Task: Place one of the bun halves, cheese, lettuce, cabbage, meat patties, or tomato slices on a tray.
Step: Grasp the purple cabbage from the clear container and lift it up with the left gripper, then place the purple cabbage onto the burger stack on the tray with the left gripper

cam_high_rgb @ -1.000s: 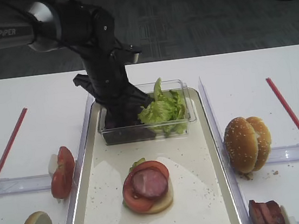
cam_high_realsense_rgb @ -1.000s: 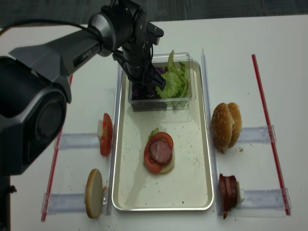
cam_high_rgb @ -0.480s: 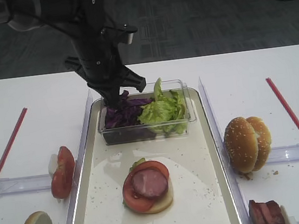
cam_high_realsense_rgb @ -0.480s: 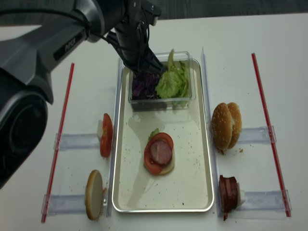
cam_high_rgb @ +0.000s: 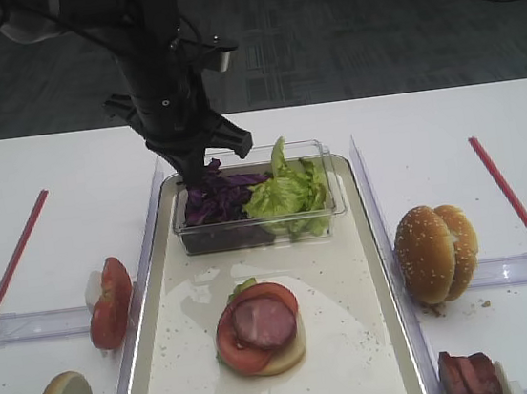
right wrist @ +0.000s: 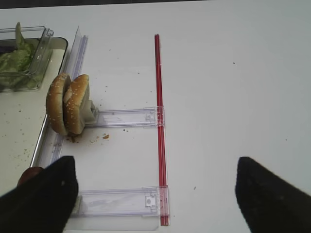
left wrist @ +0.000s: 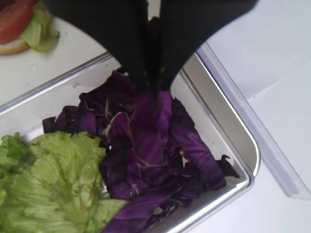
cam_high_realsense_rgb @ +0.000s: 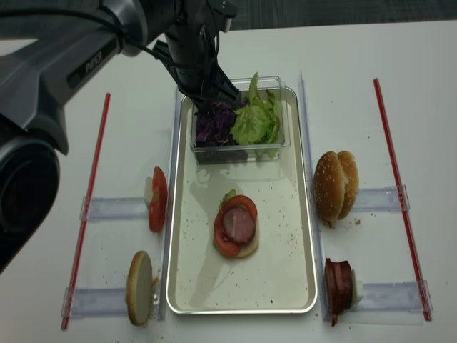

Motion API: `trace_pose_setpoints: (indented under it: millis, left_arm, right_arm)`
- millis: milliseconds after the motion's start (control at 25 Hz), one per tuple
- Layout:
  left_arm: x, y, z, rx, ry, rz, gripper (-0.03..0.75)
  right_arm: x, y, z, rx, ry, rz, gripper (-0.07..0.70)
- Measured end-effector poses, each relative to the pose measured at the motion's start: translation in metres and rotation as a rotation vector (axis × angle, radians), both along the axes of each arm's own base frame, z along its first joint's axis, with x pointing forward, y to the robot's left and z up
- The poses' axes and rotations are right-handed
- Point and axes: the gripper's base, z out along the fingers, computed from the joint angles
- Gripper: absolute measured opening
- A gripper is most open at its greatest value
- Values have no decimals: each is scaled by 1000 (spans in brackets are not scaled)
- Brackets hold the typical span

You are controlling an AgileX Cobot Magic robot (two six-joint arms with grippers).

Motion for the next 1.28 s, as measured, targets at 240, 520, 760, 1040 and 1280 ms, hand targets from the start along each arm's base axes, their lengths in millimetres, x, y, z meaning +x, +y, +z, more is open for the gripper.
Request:
trace_pose_setpoints:
  millis: [240, 520, 760, 1040, 1280]
  left_arm:
    - [-1, 0, 1, 3, 5, 1, -9]
    - [-4, 2, 8, 2, 1, 1, -10]
    - [-18, 10, 8, 17, 21, -7, -10]
    - [-55, 30, 15, 4, 0, -17, -10]
    - [-91, 50, 19, -13, -22, -23, -10]
  right_arm:
    - [0, 0, 0, -5, 0, 3, 669]
    - [0, 0, 0, -5, 0, 3, 669]
    - [0, 0, 0, -5, 0, 3, 669]
    - [0, 0, 0, -5, 0, 3, 669]
    - [0, 0, 0, -5, 0, 3, 669]
